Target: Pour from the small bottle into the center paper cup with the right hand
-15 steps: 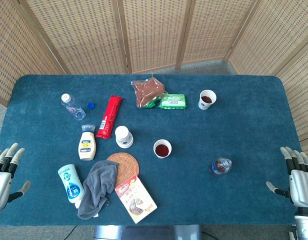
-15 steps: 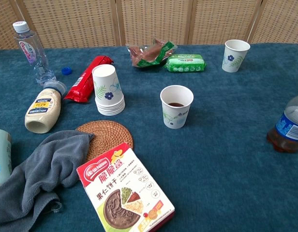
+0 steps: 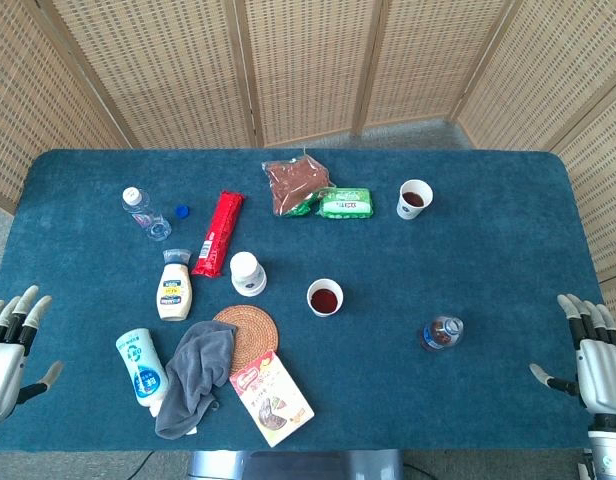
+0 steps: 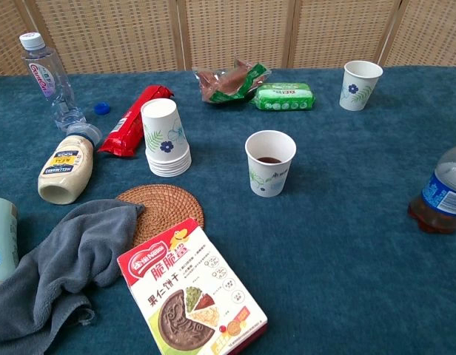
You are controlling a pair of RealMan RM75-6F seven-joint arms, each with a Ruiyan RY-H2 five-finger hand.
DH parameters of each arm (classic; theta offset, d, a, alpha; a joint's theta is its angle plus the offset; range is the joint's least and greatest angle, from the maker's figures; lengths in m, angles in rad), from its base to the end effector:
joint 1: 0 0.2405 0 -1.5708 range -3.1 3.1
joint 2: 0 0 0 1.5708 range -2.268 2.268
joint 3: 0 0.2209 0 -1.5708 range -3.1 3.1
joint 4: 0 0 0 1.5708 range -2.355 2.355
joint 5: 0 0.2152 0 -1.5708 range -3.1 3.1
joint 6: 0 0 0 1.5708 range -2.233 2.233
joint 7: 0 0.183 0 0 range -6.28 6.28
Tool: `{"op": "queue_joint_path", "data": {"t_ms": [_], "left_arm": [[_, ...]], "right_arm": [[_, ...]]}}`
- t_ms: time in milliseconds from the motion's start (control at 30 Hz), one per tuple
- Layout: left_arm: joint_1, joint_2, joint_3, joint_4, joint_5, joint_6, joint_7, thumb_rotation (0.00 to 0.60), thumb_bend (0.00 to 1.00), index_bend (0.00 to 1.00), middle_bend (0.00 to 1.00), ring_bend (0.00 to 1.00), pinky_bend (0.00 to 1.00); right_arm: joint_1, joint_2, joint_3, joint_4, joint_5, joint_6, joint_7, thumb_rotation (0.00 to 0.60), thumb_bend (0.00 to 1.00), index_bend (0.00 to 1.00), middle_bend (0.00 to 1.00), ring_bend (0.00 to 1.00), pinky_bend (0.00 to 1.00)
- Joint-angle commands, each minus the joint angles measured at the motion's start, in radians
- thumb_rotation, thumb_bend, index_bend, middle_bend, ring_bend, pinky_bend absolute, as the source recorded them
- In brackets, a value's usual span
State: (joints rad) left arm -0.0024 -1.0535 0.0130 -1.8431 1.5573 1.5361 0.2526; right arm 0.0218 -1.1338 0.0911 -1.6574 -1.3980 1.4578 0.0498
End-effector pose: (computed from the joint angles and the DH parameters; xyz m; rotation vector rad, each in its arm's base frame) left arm -0.2489 0.1807 0.1334 -1.4273 -0.8735 -0.8026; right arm -0.2987 -0.2066 0.1389 1.2147 -1.0551 0.9051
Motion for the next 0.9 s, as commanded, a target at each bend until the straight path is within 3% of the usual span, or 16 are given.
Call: {"op": "queue_joint_path", "data": {"t_ms": [33,500,900], "left_arm": [[-0.007,0.001,0.000,-0.001,-0.001,-0.011,0.001,0.600,0.32,0.00,0.00,0.00,0.00],[-0.036,0.061,-0.028,-0.102,0.029,-0.003,-0.123,0.600,0.32,0.00,0.00,0.00,0.00],[-0.031,0.100,-0.049,-0.088,-0.003,0.020,-0.256,0.600,0.32,0.00,0.00,0.00,0.00]], "right_arm": [[0.007,0.007,-0.002,0.002,0.004,-0.023,0.023,0.600,0.00,0.00,0.00,0.00,0.00],[0.036,0.041,-0.020,0.031,0.007,-0.132,0.210,0.600,0.00,0.00,0.00,0.00,0.00],[0.070,0.007,-0.029,0.104,0.006,-0.221,0.364,0.600,0.00,0.00,0.00,0.00,0.00]]}}
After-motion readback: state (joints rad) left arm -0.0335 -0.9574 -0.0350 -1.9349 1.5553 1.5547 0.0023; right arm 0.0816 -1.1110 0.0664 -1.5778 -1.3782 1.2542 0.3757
